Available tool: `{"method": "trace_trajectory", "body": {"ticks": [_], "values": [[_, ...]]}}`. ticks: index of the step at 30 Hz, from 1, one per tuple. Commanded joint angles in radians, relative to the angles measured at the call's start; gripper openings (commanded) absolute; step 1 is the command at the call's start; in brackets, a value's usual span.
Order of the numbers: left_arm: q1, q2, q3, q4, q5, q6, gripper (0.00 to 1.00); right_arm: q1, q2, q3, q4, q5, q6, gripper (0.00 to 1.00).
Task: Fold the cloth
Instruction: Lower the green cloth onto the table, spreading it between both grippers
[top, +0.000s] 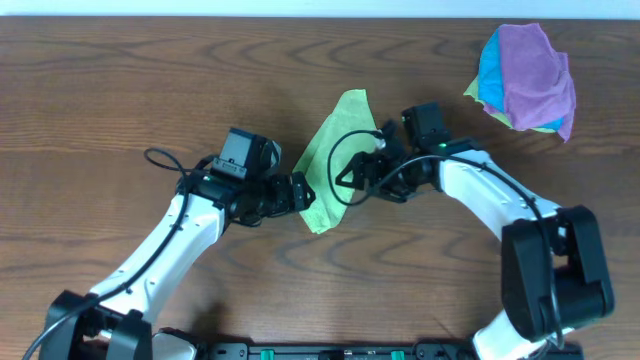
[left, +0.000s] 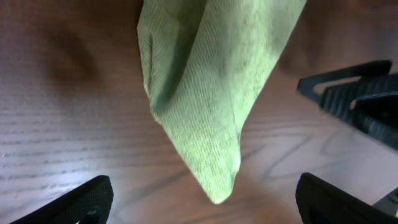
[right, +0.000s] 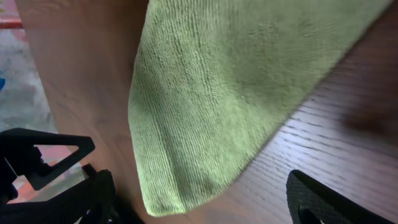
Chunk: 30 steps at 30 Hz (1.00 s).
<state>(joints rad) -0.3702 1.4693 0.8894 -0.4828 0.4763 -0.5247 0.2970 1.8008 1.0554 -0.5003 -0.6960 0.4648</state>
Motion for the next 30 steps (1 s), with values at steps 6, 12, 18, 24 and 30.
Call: {"method": "trace_trajectory", "body": {"ticks": [6,12,18,24,30], "values": [[-0.003,0.023,0.024,0.009,-0.013,-0.022,0.95,0.05,0.057,-0.007,0.045,0.043,0.082,0.77],[-0.003,0.023,0.024,0.009,-0.011,-0.022,0.95,0.057,0.069,-0.007,0.053,0.074,0.093,0.73],[-0.003,0.023,0.024,0.008,-0.011,-0.022,0.95,0.068,0.093,-0.007,0.068,0.098,0.117,0.73],[-0.003,0.023,0.024,0.008,-0.011,-0.022,0.95,0.085,0.127,-0.007,0.104,0.098,0.156,0.59],[-0.003,0.023,0.024,0.008,-0.012,-0.021,0.95,0.092,0.132,-0.007,0.128,0.102,0.179,0.01]]}}
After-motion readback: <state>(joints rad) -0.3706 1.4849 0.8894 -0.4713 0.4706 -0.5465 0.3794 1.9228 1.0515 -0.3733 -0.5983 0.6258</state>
